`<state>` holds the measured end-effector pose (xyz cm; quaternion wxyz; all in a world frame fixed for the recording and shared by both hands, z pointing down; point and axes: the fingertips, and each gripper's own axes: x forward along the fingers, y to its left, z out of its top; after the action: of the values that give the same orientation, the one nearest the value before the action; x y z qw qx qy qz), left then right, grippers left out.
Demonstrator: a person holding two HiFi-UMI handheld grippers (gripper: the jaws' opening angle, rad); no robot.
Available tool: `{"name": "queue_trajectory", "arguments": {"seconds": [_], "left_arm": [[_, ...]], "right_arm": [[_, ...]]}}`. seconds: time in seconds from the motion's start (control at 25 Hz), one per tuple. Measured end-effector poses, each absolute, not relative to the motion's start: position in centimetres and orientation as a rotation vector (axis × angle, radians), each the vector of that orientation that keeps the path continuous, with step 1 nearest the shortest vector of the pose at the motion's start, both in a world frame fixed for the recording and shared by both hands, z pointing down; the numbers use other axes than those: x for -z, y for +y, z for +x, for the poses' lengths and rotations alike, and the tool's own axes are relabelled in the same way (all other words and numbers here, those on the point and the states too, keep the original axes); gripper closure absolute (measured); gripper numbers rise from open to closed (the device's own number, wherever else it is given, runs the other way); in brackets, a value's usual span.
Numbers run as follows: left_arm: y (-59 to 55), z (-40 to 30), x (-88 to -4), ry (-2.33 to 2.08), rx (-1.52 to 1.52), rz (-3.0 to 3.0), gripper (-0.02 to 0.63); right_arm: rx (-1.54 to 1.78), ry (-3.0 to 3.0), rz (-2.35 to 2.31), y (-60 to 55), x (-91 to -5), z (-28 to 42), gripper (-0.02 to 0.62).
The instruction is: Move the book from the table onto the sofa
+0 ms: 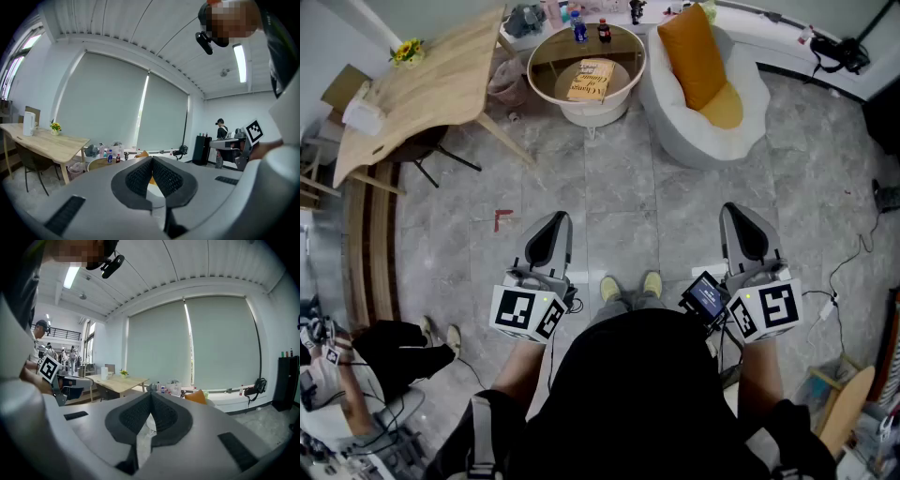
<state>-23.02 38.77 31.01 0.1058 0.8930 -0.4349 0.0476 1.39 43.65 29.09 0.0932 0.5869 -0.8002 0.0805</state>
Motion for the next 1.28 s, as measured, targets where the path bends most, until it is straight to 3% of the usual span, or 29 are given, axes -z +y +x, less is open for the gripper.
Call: {"name": "queue_trajectory", "arguments": {"seconds": [0.44, 1.28], "left_arm": [[39.7, -25.2, -29.6, -1.327, -0.104, 2.626, 0.592], [42.0, -31.6, -31.5, -1.288, -0.099, 2.618, 0.592]], "right_arm": [[-0.287, -2.420, 1.824, 45.4, -28.4, 1.2, 0.589], [-0.214, -2.442, 1.644, 44.3, -28.5, -8.8, 0.589]]}}
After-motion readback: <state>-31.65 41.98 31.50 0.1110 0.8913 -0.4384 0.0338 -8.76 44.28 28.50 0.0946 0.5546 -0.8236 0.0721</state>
